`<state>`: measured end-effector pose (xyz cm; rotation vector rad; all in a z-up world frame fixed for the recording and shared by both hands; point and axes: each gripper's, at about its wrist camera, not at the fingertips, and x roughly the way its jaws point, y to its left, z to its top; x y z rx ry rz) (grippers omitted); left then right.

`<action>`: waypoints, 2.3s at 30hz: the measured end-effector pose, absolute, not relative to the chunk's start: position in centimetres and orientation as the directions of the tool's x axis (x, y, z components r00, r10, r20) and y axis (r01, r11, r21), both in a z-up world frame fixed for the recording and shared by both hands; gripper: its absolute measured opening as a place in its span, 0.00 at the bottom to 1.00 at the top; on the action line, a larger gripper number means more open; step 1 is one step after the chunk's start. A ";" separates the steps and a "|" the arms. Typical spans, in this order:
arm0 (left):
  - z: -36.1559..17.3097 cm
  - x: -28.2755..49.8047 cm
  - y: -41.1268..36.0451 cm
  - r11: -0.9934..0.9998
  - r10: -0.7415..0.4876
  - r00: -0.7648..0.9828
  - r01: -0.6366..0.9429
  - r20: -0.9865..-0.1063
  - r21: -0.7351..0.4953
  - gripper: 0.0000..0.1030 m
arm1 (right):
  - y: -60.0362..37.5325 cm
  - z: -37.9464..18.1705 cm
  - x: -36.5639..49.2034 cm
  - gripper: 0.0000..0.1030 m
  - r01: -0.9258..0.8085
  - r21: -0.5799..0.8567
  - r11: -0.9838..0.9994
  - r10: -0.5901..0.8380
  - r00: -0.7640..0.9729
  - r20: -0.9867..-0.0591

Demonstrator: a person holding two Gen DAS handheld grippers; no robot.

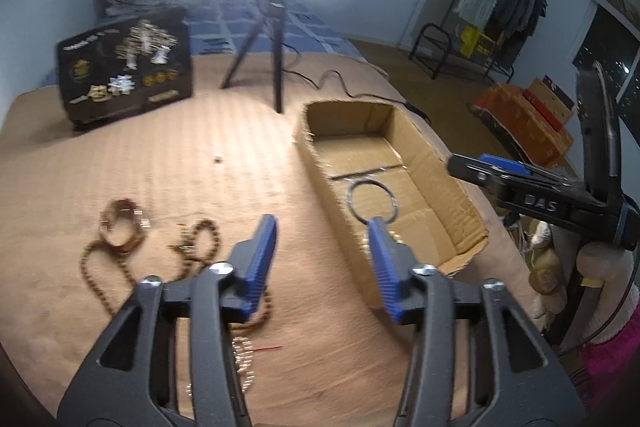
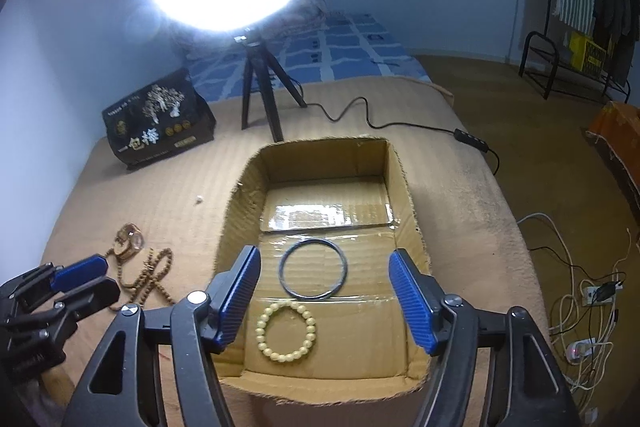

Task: Organize jewelry
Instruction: 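Move both open tools back to the pearl necklace with green jade pendant, then close the left tool on the jade pendant while the right tool closes on the pearl strand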

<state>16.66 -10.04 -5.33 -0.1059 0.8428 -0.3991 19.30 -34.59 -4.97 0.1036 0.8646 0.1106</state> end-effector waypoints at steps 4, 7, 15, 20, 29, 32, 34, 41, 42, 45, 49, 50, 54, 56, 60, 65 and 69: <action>-4.9 15.7 -7.3 0.939 -0.339 0.628 0.275 -0.700 -0.208 0.55 | -33.4 -4.5 18.3 0.76 -0.073 0.148 0.986 0.159 0.663 -0.732; -5.1 15.2 -4.7 0.951 -0.307 0.638 0.234 -0.706 -0.202 0.55 | -32.2 -4.3 17.8 0.81 -0.097 0.136 0.986 0.166 0.673 -0.721; -7.1 14.0 -0.3 0.964 -0.265 0.589 0.180 -0.764 -0.195 0.55 | -27.8 -5.3 16.6 0.83 -0.205 0.149 0.967 0.246 0.623 -0.742; -8.7 13.2 1.5 0.962 -0.273 0.551 0.167 -0.788 -0.216 0.55 | -25.1 -6.4 15.5 0.83 -0.273 0.158 0.949 0.293 0.575 -0.764; -10.6 11.1 2.4 0.951 -0.307 0.499 0.191 -0.811 -0.243 0.52 | -21.9 -8.6 15.2 0.75 -0.332 0.218 0.918 0.361 0.465 -0.808; -11.6 10.1 1.9 0.941 -0.334 0.466 0.207 -0.819 -0.266 0.44 | -21.3 -9.2 15.3 0.69 -0.333 0.240 0.912 0.376 0.441 -0.815; -12.2 9.6 1.4 0.935 -0.349 0.444 0.220 -0.825 -0.278 0.40 | -21.0 -9.4 15.4 0.66 -0.337 0.251 0.908 0.385 0.427 -0.819; -14.2 8.7 0.0 0.925 -0.362 0.383 0.257 -0.849 -0.279 0.32 | -20.3 -10.5 15.7 0.52 -0.345 0.292 0.892 0.415 0.372 -0.830; -14.4 8.6 -0.2 0.925 -0.360 0.378 0.262 -0.853 -0.275 0.32 | -20.2 -10.6 15.8 0.50 -0.349 0.292 0.890 0.417 0.365 -0.833; -15.0 8.6 -0.7 0.929 -0.342 0.370 0.275 -0.864 -0.250 0.32 | -19.8 -11.0 15.9 0.44 -0.363 0.300 0.882 0.426 0.342 -0.838; -15.4 8.7 -1.0 0.929 -0.338 0.360 0.278 -0.870 -0.245 0.32 | -19.3 -11.7 16.0 0.40 -0.370 0.320 0.872 0.440 0.308 -0.843; -15.5 8.7 -1.0 0.929 -0.334 0.359 0.280 -0.872 -0.241 0.32 | -19.0 -12.0 16.0 0.40 -0.372 0.327 0.869 0.444 0.294 -0.846; -15.6 8.8 -1.0 0.929 -0.334 0.353 0.282 -0.874 -0.241 0.32 | -18.2 -13.3 16.1 0.35 -0.376 0.355 0.856 0.461 0.247 -0.852; -15.7 8.8 -0.9 0.930 -0.331 0.354 0.279 -0.874 -0.240 0.32 | -17.5 -14.0 16.2 0.34 -0.382 0.359 0.852 0.462 0.225 -0.858; -15.8 9.0 -0.5 0.932 -0.331 0.357 0.269 -0.873 -0.243 0.32 | -16.6 -15.2 16.7 0.29 -0.375 0.386 0.843 0.475 0.181 -0.861; -16.1 8.8 -0.3 0.932 -0.331 0.355 0.269 -0.874 -0.244 0.28 | -15.9 -16.2 17.3 0.28 -0.367 0.373 0.852 0.455 0.166 -0.875; -16.2 8.9 -0.6 0.929 -0.334 0.352 0.279 -0.874 -0.242 0.28 | -15.4 -16.6 17.5 0.28 -0.363 0.357 0.861 0.435 0.159 -0.886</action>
